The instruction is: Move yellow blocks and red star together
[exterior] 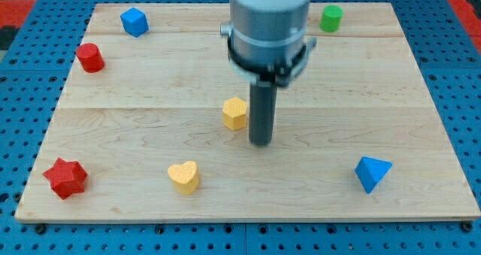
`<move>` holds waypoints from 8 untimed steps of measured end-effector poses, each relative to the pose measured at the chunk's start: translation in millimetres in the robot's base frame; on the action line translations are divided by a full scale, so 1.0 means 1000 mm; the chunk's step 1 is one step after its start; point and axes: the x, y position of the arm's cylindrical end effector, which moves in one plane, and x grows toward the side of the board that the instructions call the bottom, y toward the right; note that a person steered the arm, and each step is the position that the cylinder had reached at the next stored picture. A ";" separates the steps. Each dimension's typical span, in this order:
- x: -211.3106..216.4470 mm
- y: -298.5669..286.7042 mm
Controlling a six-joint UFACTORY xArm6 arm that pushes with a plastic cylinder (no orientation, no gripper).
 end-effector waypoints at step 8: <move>-0.087 -0.009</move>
